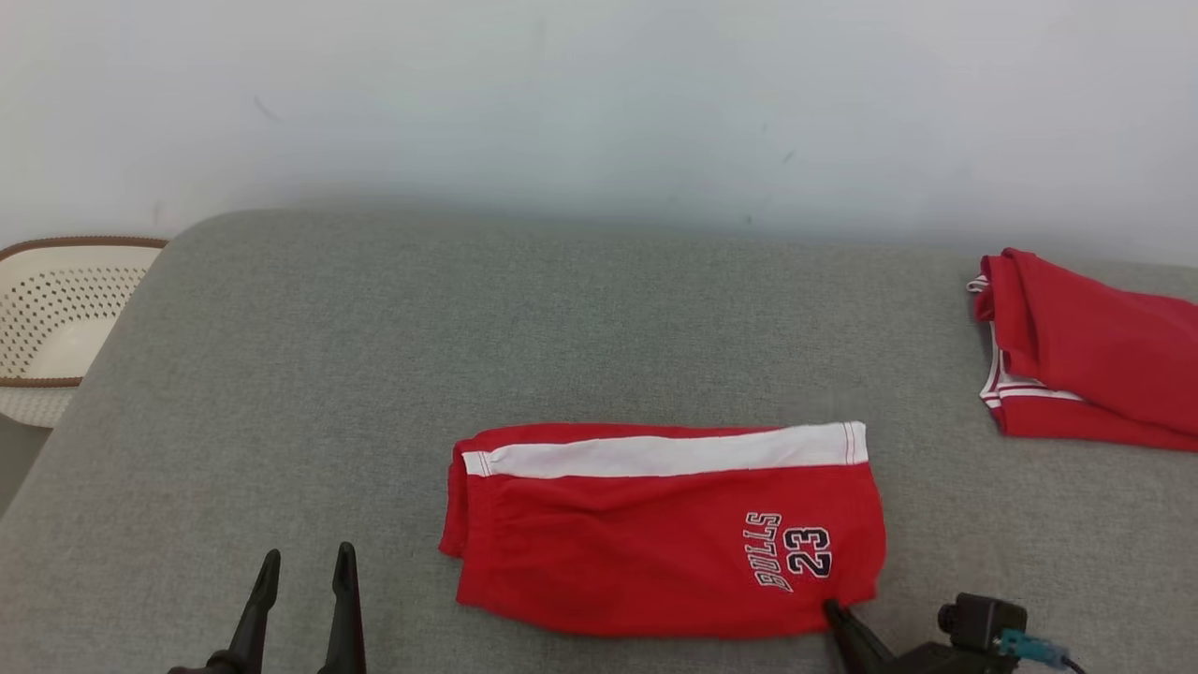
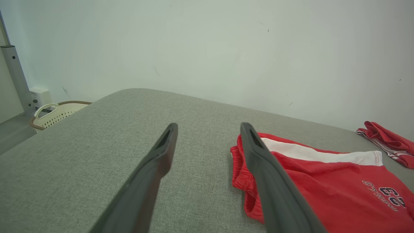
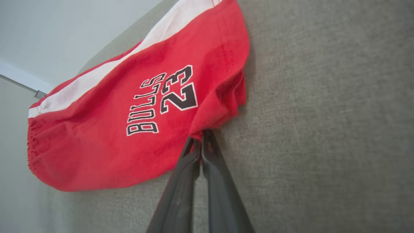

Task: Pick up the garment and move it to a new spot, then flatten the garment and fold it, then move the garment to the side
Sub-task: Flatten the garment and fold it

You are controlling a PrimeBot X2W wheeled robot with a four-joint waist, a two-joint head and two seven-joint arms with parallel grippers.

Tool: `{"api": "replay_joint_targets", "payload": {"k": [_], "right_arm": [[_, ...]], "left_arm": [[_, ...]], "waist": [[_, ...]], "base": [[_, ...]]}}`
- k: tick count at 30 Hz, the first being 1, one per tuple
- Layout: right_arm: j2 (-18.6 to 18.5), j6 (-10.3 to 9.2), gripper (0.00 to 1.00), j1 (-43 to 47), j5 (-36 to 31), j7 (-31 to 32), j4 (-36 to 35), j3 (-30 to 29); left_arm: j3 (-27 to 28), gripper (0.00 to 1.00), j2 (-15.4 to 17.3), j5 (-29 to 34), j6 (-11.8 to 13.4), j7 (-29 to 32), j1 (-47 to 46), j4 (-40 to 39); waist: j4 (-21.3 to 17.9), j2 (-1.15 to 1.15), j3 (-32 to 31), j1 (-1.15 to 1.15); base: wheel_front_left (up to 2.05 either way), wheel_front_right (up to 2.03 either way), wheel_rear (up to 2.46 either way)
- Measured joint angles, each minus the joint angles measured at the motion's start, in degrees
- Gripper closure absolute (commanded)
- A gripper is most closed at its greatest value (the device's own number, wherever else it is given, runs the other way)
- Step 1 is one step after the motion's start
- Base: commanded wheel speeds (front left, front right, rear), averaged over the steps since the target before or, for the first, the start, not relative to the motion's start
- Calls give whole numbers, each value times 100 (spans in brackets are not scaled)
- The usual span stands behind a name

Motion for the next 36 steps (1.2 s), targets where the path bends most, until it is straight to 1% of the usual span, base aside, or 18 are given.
{"api": "replay_joint_targets", "payload": {"k": [1, 2, 3, 10, 13, 18, 21, 23, 25, 31, 36], "right_arm": [[29, 0, 82, 71, -109, 104, -26, -60], [65, 0, 52, 144, -240, 94, -81, -179], [86, 0, 0, 181, -326, 119, -146, -299], [265, 0, 0, 511, -1132, 290, -817, -1112], [271, 0, 0, 620, -1603, 285, -1257, -1452], [335, 0, 0, 735, -2232, 21, -2058, -1884], [215, 0, 0, 854, -2827, -192, -2388, -2081], [182, 0, 0, 899, -3147, -299, -2541, -2179], [236, 0, 0, 981, -3349, -386, -2695, -2228], [361, 0, 0, 1218, -3695, -584, -2978, -2392], [468, 0, 0, 1346, -3811, -634, -3005, -2328]], "left_arm": [[9, 0, -1, 0, 0, 0, 2, 3], [23, 0, 0, 0, 1, 0, 7, 5], [37, 0, 1, 0, 1, 0, 14, 8], [87, 0, -1, -1, 59, 0, 134, -34], [163, 0, 1, 0, 77, 0, 208, -69], [249, 0, 0, 31, 104, 0, 247, -148], [316, 0, 0, 62, 112, 0, 309, -154], [356, 0, 0, 93, 112, 0, 338, -152], [394, 0, 2, 133, 112, 0, 338, -153], [452, 0, 20, 301, 111, 0, 350, -153], [419, 0, 22, 381, 103, 0, 378, -177]], "waist": [[-18, 0, -8, 0], [-37, 0, -17, 0], [-57, 0, -25, 0], [-226, 0, -93, 0], [-320, 0, -105, 0], [-481, 0, -87, 0], [-559, 0, -64, 0], [-601, 0, -52, 0], [-635, 0, -49, 1], [-701, 0, -109, 1], [-725, 0, -163, 0]], "base": [[0, 0, 0], [0, 0, 0], [0, 0, 0], [0, 0, 0], [0, 0, 0], [0, 0, 0], [0, 0, 0], [0, 0, 0], [0, 0, 0], [0, 0, 0], [0, 0, 0]]}}
